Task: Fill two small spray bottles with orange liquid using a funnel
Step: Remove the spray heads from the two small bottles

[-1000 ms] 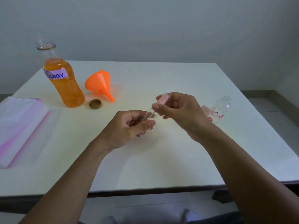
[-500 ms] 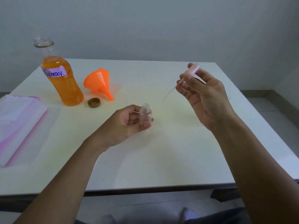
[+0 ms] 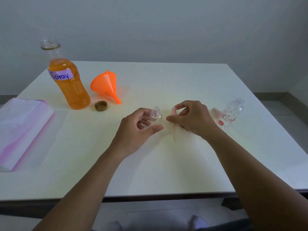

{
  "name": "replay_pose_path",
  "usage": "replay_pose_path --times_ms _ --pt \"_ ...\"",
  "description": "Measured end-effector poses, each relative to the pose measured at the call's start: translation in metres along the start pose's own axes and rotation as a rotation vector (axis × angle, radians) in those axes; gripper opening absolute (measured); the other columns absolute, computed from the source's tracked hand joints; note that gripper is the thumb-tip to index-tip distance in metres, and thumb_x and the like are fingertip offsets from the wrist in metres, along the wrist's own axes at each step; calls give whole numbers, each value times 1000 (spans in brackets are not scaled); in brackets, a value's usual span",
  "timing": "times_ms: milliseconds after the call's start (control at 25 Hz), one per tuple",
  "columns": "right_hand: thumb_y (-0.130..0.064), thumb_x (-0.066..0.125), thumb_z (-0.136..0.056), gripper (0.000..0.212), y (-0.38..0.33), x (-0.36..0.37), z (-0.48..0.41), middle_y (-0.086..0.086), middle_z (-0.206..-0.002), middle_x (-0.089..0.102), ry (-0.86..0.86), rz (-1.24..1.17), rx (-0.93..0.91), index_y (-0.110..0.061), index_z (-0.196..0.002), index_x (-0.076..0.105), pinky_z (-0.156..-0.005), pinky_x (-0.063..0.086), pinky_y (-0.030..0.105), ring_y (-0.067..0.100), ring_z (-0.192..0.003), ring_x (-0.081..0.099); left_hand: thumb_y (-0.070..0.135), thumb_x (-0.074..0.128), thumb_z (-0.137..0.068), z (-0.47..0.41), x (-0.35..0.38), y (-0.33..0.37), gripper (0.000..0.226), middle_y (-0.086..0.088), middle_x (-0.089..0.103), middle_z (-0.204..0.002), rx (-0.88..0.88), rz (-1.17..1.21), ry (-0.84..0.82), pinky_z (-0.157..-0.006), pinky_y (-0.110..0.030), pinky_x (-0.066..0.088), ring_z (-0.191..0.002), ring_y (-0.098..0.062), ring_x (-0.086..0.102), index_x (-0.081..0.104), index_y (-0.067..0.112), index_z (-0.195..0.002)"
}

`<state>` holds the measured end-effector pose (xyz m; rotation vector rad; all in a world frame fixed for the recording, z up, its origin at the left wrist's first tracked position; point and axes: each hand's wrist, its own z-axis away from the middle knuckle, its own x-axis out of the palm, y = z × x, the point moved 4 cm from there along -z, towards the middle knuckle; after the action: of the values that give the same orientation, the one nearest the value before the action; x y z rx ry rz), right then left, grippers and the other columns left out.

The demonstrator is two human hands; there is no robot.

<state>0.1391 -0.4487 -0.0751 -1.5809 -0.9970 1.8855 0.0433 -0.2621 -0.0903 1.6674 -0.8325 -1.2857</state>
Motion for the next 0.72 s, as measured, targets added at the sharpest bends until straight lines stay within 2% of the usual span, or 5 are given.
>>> replay_pose_path --times_ms 160,400,520,600,720 --pt "-42 91 -70 41 2 5 -6 -5 -72 72 -13 23 -3 -25 -102 73 -47 45 17 -4 -45 58 40 85 -71 0 0 -2 45 14 72 -98 -4 -11 -5 -75 -8 48 -84 1 62 66 30 -110" --pt "-45 91 -71 62 0 1 -2 -1 -82 73 -48 -1 18 -25 -123 64 -42 45 14 4 -43 59 29 88 -69 0 -5 -3 57 18 67 -100 -5 -25 -84 -81 -7 45 -91 5 60 59 32 -119" --pt "-51 85 -76 56 0 -2 7 -4 -87 74 -39 18 15 -27 -123 65 -54 50 20 7 -57 66 22 86 -74 2 -13 -9 66 16 66 -112 -5 -36 -159 -94 -18 49 -104 -1 62 53 31 -131" --pt "-52 78 -83 48 -1 -7 20 -6 -94 73 39 108 -15 -29 -123 65 -62 49 21 8 -75 68 16 78 -83 7 -26 -10 60 15 66 -117 20 -141 -148 -97 -22 50 -107 -3 61 52 31 -135" --pt "-31 73 -92 26 -18 -18 51 -6 -94 71 261 99 -125 -25 -117 70 -74 57 27 5 -78 65 10 66 -90 14 -67 -4 45 10 69 -114 91 -321 76 -92 -21 52 -102 -6 63 58 27 -131"
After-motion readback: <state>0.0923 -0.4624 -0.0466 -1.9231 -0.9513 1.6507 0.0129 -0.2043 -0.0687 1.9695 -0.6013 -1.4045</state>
